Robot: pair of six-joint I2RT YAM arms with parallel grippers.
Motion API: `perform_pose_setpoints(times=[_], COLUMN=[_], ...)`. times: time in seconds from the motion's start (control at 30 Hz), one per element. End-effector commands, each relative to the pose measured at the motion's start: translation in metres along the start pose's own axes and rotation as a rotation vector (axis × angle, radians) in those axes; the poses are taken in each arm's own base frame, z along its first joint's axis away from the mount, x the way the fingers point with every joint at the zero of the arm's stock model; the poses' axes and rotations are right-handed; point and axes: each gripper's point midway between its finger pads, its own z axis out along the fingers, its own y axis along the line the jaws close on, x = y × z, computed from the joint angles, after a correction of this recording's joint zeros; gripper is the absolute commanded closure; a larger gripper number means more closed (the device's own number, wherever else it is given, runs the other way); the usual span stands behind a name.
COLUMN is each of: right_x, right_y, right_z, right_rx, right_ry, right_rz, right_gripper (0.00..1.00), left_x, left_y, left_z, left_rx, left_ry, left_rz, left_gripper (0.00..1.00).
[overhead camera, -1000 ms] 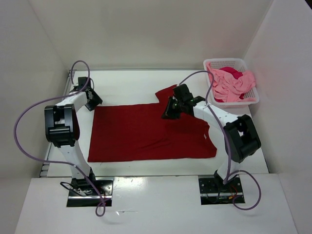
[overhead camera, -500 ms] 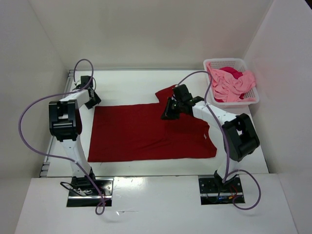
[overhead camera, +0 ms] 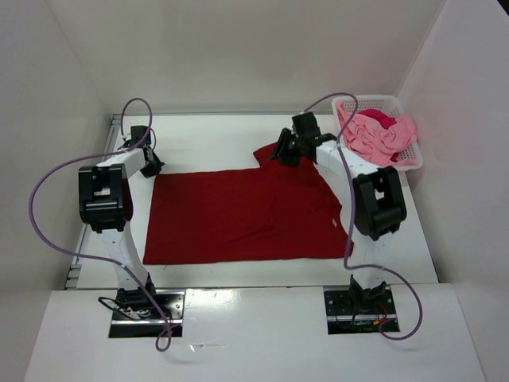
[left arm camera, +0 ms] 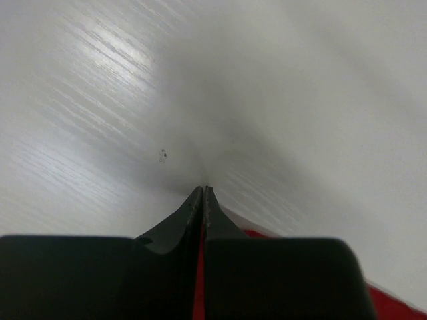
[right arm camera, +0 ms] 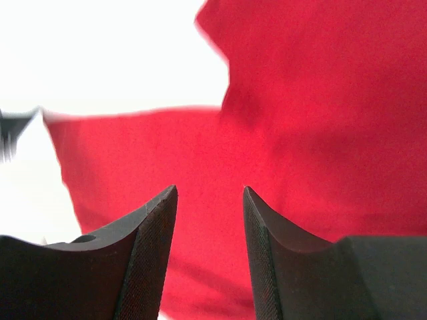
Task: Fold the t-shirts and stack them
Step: Grap the side of the flattened tshirt furthest away from the robot with both arms
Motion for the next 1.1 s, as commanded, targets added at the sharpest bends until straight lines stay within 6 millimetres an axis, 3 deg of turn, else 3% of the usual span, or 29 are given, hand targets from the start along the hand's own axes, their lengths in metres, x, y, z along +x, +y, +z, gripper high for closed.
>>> perform_pose_setpoints(times=[0.0, 0.03, 0.17, 0.23, 0.27, 0.33, 0.4, 0.47, 0.5, 0.53, 0.8, 1.0, 1.07], right_x=[-0.083, -0.094, -0.138, -0.142, -0.158, -0.169, -0.169, -0.186, -0.180, -0.195, -0.166, -0.154, -0.153], right_y=[-0.027, -0.043, -0.072, -0.084, -0.077, -0.084, -0.098, -0.091, -0.104, -0.092, -0.115, -0.106, -0.105], right_z=[0.018, 0.021, 0.054, 0.063, 0.063, 0.074, 0.093, 0.089, 0.103, 0.096, 0.116, 0.117, 0.120], right_rx=[0.103, 0.151, 0.289, 0.344, 0.341, 0.383, 0.427, 0.440, 0.469, 0.454, 0.489, 0.452, 0.440], right_ry=[-0.197, -0.205, -0.267, -0.264, -0.301, -0.314, -0.298, -0.324, -0.298, -0.341, -0.227, -0.190, -0.185], right_rz=[-0.014, -0.017, -0.048, -0.072, -0.074, -0.096, -0.112, -0.125, -0.136, -0.137, -0.149, -0.154, -0.154], right_gripper=[0.50, 0.49, 0.49, 0.49, 0.49, 0.49, 0.49, 0.49, 0.49, 0.49, 0.51, 0.53, 0.60], left_x=[0.006, 0.006, 0.004, 0.000, 0.001, 0.003, 0.005, 0.005, 0.006, 0.006, 0.012, 0.010, 0.010], left_y=[-0.002, -0.002, -0.007, -0.011, -0.013, -0.011, -0.010, -0.009, -0.010, -0.010, -0.009, -0.010, -0.010], left_z=[-0.016, -0.016, -0.026, -0.030, -0.030, -0.032, -0.034, -0.035, -0.035, -0.035, -0.037, -0.036, -0.036], left_rx=[0.031, 0.031, 0.070, 0.089, 0.097, 0.096, 0.095, 0.098, 0.106, 0.106, 0.109, 0.114, 0.114], left_ry=[0.020, 0.020, 0.014, 0.003, 0.008, 0.009, 0.011, 0.006, 0.011, 0.011, 0.024, 0.016, 0.016], left_rz=[-0.006, -0.006, -0.010, -0.012, -0.012, -0.012, -0.011, -0.012, -0.012, -0.012, -0.020, -0.021, -0.021], left_gripper=[0.96, 0.98, 1.00, 1.00, 1.00, 1.00, 1.00, 1.00, 1.00, 1.00, 1.00, 1.00, 1.00])
